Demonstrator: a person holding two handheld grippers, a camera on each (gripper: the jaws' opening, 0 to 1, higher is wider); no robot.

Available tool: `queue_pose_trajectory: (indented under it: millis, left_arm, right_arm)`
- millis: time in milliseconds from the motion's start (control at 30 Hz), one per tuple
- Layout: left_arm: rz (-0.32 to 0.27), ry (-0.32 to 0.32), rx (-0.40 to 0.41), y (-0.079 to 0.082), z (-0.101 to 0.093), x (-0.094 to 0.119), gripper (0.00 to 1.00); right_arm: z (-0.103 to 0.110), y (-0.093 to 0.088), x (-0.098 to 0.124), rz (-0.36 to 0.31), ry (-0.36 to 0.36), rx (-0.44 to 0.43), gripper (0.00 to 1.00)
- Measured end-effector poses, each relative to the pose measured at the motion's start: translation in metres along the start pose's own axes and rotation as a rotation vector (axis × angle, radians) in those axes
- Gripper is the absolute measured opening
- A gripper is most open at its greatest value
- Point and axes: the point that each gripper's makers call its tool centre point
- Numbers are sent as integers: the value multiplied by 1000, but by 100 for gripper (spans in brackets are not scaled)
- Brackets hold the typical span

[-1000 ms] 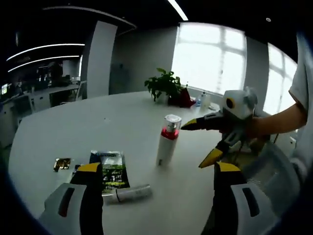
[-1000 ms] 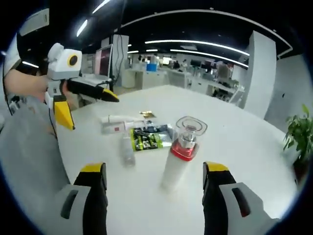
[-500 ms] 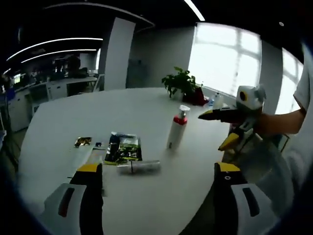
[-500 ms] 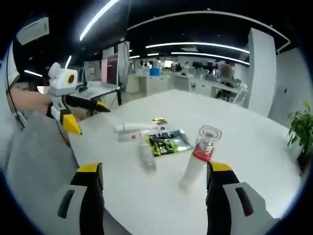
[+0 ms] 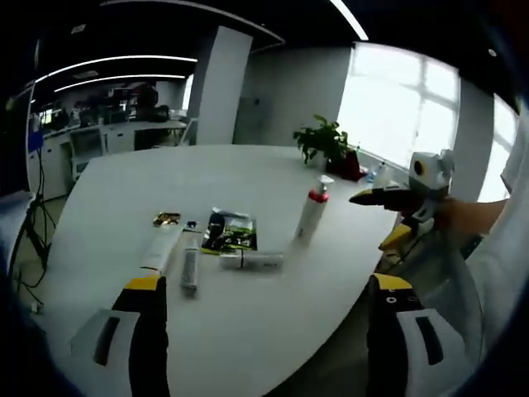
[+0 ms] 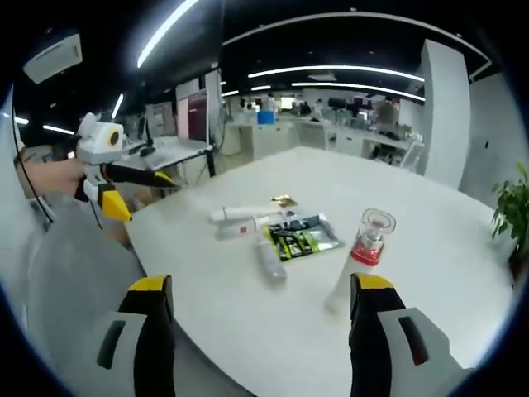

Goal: Arrange the skincare products in the storage area until every visible bottle or jar stands upright without overlapping.

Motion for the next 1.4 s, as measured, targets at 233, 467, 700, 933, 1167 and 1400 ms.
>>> queue_pose_trajectory:
  millis: [233,467,700,933,1167,1400]
  left_arm:
    - [2,9,38,-7,4,16,99]
    - [16,33,78,-16,7,29,98]
    - [54,65,86,-31,12,31,98]
    - [64,76,75,-33,16,28,99]
    - [68,75,76,-32,14,29,99]
    - [69,63,77,-30,12,28,99]
  right_arm:
    - [15,1,0,5,28,-16,88]
    - [24,-9,2,28,35,1,87]
    - [23,-10,0,39,6,32,87]
    - [28,-13,-2,61,14,65,87]
    - [25,-13,0,54,10,35,87]
    - [24,-14,0,62,8,28,86]
Point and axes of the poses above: the point that each gripper's makers call its tool centre point, and the gripper's own axes: x roughly backward along the fingers, z roughly to its left, y roughly out of its top, and after that the axes turned 5 degrees about z, right-handed
